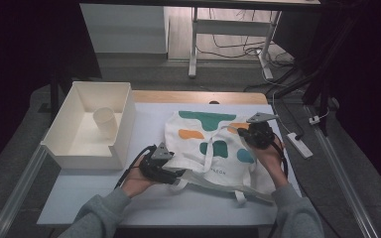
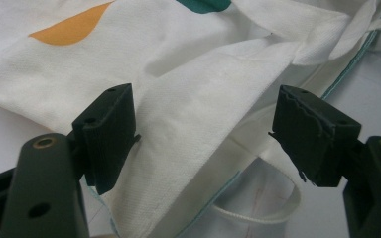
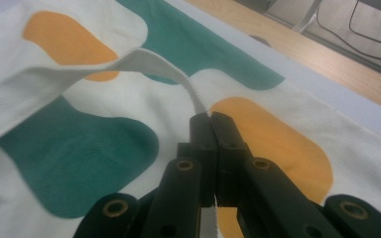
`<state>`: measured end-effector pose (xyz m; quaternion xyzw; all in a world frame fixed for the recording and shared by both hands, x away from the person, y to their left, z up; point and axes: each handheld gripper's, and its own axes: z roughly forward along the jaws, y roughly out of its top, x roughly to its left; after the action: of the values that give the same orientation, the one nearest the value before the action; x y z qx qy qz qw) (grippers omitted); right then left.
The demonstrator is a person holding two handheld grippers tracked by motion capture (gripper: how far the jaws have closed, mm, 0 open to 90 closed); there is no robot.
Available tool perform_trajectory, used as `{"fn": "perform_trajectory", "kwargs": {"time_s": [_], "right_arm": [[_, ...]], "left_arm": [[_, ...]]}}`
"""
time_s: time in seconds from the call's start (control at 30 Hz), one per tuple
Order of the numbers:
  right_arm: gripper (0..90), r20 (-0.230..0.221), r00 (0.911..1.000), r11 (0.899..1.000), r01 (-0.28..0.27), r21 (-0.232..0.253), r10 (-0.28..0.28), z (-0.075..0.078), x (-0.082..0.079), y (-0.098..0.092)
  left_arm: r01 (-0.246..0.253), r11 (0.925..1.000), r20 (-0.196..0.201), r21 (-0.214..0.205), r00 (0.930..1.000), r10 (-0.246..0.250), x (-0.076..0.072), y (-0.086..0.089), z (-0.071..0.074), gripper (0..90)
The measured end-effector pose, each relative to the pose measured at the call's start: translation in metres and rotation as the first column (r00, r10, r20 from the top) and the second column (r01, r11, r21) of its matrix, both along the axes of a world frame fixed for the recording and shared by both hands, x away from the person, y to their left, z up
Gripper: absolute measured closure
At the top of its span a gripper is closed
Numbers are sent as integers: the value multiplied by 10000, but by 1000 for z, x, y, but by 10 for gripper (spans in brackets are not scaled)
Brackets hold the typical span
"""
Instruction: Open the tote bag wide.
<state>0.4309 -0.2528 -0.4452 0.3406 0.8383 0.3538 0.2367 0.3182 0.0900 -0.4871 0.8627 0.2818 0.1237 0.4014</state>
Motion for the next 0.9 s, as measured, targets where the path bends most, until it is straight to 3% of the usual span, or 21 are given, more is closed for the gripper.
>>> {"fn": "perform_trajectory", "kwargs": {"time_s": [0.3, 0.47, 0.6, 0.73, 0.9], "right_arm": [[887, -180, 9998, 9997, -46, -246, 42, -20, 15, 8], [870, -679, 9974, 9987, -264, -431, 235, -34, 22, 10], [708, -720, 9973, 9993, -172, -329, 148, -36, 23, 10], [539, -248, 9996, 9999, -134, -59, 133, -24, 15, 13], [462, 212, 9984, 9984, -536, 203, 531, -9, 2, 16]], "left_arm": [[13, 10000, 5, 22, 10000, -13, 0, 0, 0, 248], [11, 10000, 26, 21, 10000, -11, -1, 0, 0, 248], [17, 10000, 42, 23, 10000, -17, -1, 0, 0, 248], [-1, 10000, 45, 14, 10000, 1, -1, 1, 1, 247], [-27, 10000, 50, 10, 10000, 27, -1, 1, 1, 247]]}}
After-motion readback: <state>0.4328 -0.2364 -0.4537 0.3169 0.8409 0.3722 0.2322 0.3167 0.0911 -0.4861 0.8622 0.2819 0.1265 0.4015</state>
